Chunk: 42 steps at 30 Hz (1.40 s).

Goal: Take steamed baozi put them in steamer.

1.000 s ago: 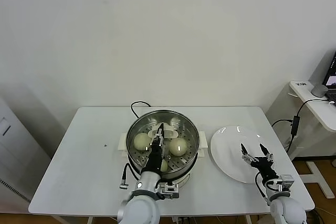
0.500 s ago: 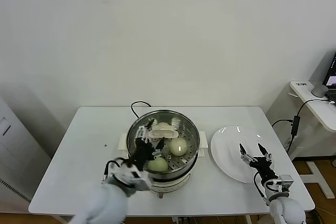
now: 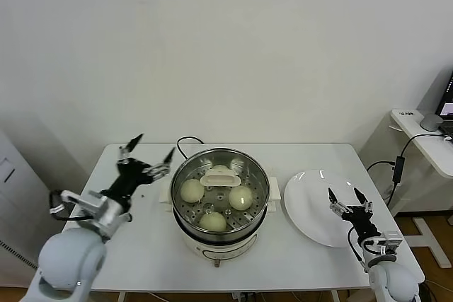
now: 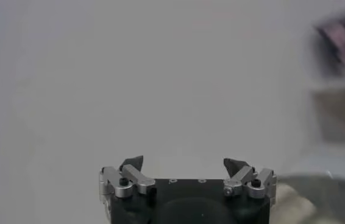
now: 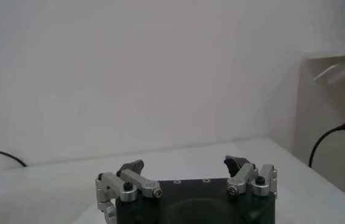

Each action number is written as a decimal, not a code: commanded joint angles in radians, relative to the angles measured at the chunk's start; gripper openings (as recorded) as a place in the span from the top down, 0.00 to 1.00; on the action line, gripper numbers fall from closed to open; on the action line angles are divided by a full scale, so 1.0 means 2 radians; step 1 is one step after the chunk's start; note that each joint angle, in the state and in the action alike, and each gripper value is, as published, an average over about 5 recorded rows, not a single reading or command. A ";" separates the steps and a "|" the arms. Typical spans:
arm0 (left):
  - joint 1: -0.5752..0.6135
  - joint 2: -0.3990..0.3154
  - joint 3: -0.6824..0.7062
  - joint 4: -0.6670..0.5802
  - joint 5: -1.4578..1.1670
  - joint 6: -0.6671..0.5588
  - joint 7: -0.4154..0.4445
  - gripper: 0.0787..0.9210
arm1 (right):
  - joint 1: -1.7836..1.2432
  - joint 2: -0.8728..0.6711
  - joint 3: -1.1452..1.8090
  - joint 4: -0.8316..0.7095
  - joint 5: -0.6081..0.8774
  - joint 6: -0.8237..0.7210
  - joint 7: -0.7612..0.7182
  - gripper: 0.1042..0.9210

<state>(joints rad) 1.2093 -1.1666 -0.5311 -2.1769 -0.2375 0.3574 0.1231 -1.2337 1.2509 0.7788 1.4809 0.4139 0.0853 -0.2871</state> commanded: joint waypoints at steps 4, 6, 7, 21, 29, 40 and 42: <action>0.041 0.016 -0.058 0.186 -0.114 -0.035 -0.067 0.12 | -0.033 0.000 0.036 0.060 -0.024 -0.035 0.008 0.12; 0.042 0.013 -0.052 0.199 -0.112 -0.038 -0.062 0.12 | -0.034 0.001 0.040 0.065 -0.042 -0.039 0.012 0.12; 0.041 0.011 -0.049 0.201 -0.114 -0.038 -0.060 0.12 | -0.035 0.002 0.041 0.068 -0.049 -0.041 0.015 0.12; 0.036 0.003 -0.042 0.209 -0.107 -0.033 -0.058 0.12 | -0.045 0.010 0.038 0.077 -0.035 -0.050 0.027 0.12; 0.038 0.002 -0.045 0.198 -0.108 -0.028 -0.058 0.12 | -0.047 0.013 0.035 0.075 -0.036 -0.050 0.026 0.12; 0.044 0.002 -0.046 0.193 -0.113 -0.028 -0.058 0.12 | -0.047 0.017 0.031 0.073 -0.040 -0.050 0.026 0.12; 0.044 0.002 -0.047 0.193 -0.114 -0.028 -0.058 0.12 | -0.047 0.018 0.031 0.074 -0.047 -0.050 0.025 0.12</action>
<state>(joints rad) 1.2941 -1.1635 -0.6222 -1.7990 -0.4600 0.3017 0.0088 -1.3254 1.2847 0.8393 1.6236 0.3390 -0.0119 -0.2391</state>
